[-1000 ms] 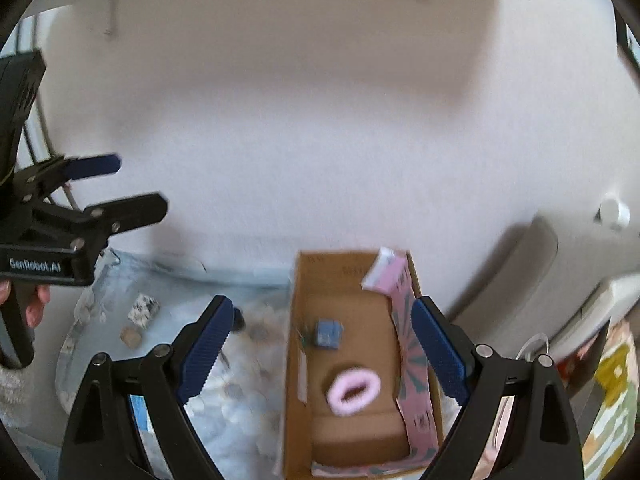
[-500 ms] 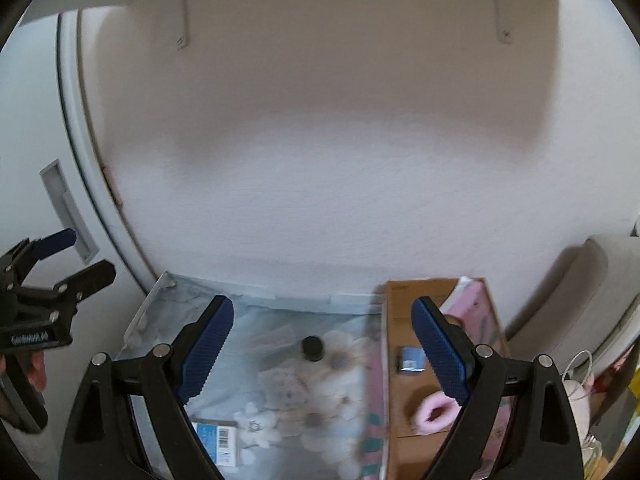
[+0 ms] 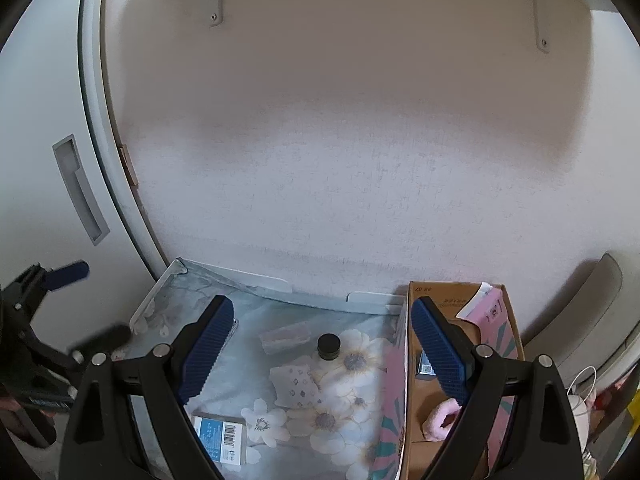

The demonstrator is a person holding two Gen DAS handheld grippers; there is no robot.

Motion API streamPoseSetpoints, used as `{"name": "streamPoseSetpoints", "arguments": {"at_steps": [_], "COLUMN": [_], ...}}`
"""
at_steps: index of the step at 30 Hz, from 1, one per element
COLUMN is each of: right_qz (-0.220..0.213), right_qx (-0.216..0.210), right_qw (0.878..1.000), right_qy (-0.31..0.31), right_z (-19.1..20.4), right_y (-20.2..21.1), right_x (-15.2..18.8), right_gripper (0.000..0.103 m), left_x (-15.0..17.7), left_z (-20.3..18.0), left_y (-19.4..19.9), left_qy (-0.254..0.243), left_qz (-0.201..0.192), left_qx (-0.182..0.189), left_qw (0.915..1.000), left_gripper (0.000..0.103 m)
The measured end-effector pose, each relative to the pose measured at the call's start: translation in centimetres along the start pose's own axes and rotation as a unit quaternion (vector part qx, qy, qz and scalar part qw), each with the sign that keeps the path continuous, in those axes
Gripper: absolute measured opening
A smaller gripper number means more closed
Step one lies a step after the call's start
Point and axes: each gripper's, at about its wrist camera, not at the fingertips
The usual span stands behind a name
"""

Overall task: Organize objects
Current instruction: 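Lower the left tool and grasp the white-and-blue barcode box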

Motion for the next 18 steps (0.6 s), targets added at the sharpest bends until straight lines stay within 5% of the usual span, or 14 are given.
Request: {"name": "streamPoseSetpoints", "arguments": {"at_steps": [7,18], "right_qz": [0.031,0.064], "right_qx": [0.005,0.01], "right_qw": [0.999,0.998], "right_qy": [-0.011,-0.025], "right_z": [-0.3,-0.8], "right_y": [-1.2,-3.5], "right_x": [1.2,4.6], "right_gripper": [0.089,0.089], "left_x": [5.8,15.6], "left_z": [-2.9,-6.6], "left_y": [-2.8,-7.8], "left_qy": [-0.079,-0.18], "left_qz": [0.068,0.141], "left_qx": [0.079,0.176], "left_qw": [0.9914,0.9574], "left_gripper": [0.103,0.103]}}
Point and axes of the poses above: each gripper's, at about its wrist camera, not at the fingertips, and y roughly against the way its jaws point, z to its left, x to its underside, and after that the axes turned 11 degrees about -z, right-handed
